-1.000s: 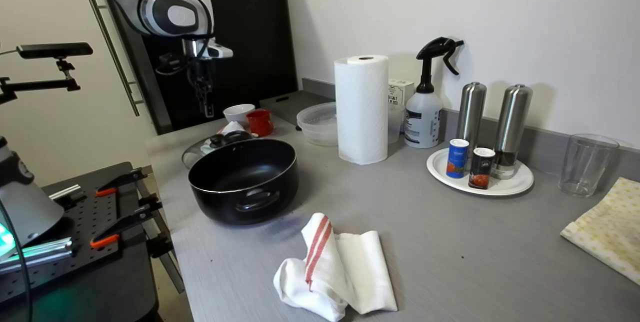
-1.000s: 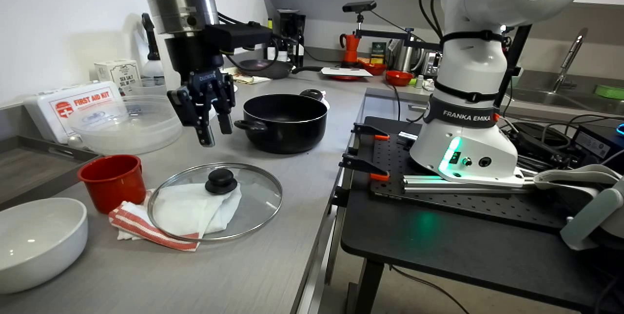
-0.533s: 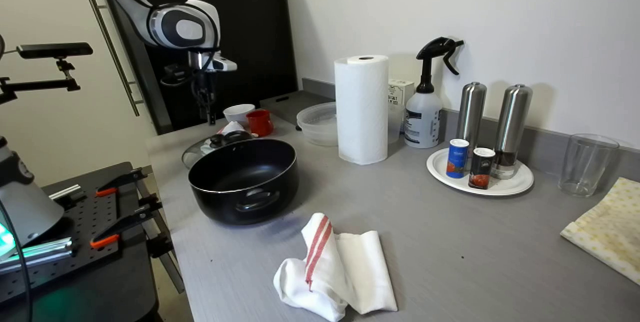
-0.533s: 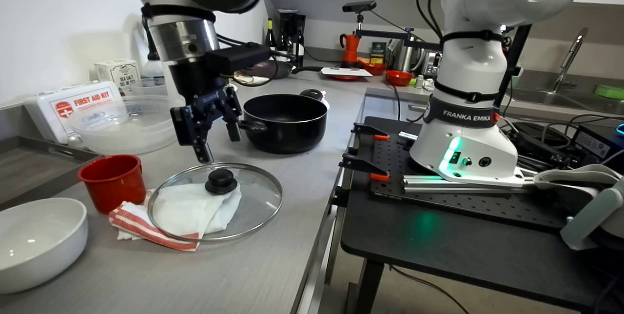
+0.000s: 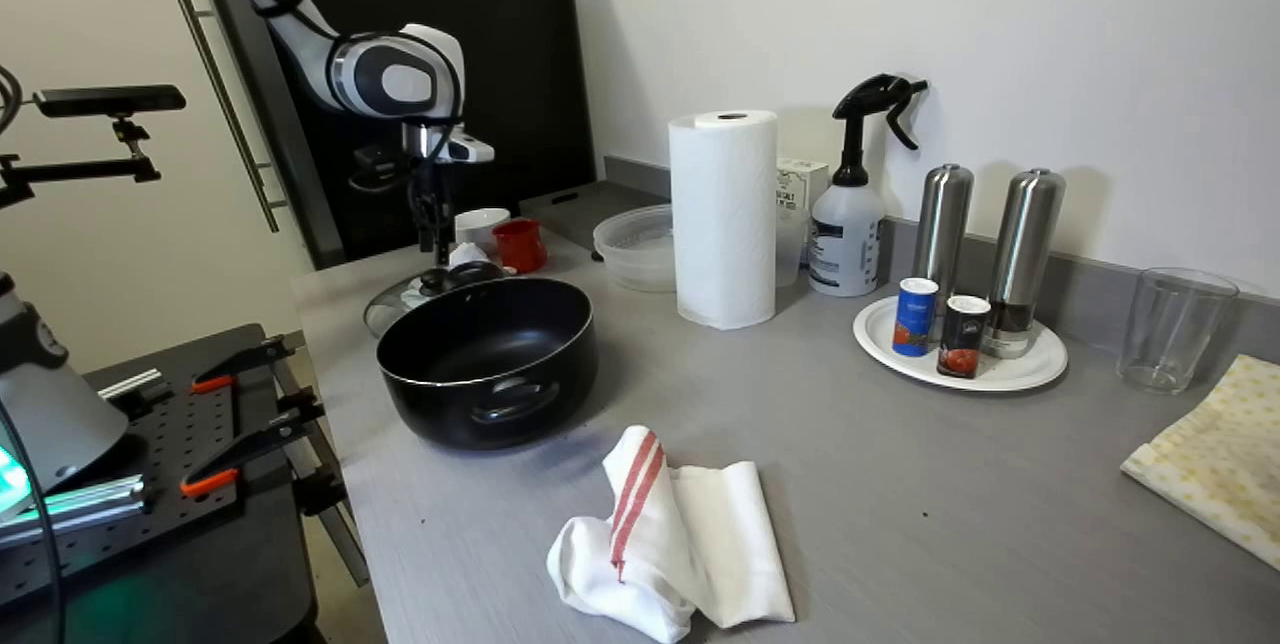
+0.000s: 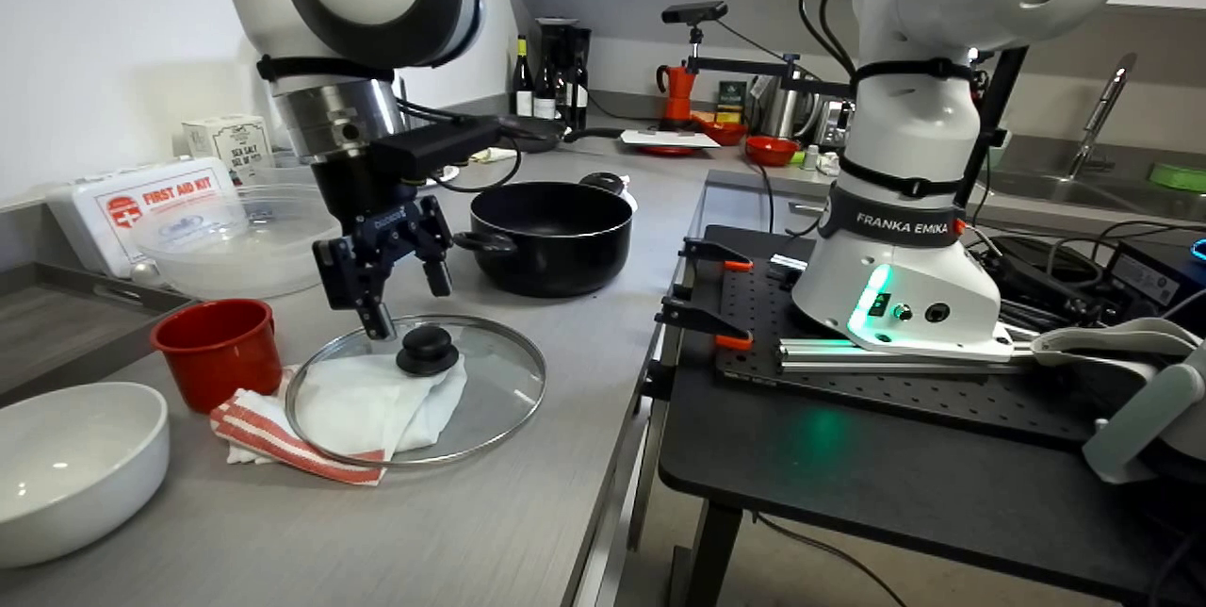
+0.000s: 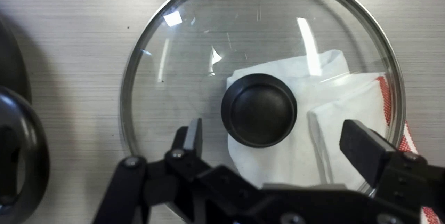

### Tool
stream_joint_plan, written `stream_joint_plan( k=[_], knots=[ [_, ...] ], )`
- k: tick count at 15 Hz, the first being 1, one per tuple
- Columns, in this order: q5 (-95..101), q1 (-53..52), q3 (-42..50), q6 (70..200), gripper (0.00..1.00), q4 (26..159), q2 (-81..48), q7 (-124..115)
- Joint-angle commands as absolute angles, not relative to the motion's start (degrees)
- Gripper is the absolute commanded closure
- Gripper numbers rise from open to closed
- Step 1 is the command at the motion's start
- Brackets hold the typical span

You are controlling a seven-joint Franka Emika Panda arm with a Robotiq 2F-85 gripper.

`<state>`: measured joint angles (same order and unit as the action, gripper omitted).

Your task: Put the glass lid on the black pot.

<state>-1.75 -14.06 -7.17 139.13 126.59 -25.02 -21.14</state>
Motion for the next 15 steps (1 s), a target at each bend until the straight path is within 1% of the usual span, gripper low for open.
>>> stream_joint_plan(
  k=[1, 6, 14, 15],
  knots=[
    [-2.73, -13.41, -6.51, 137.44, 0.00, 122.19, -28.99, -19.45],
    [-3.73, -12.43, -6.54, 137.15, 0.00, 122.03, -30.49, -18.32],
    [-4.62, -12.31, -7.26, 137.56, 0.00, 126.32, -27.94, -17.72],
    [-4.62, -12.31, -7.31, 137.48, 0.02, 126.27, -28.04, -17.64]
  ],
)
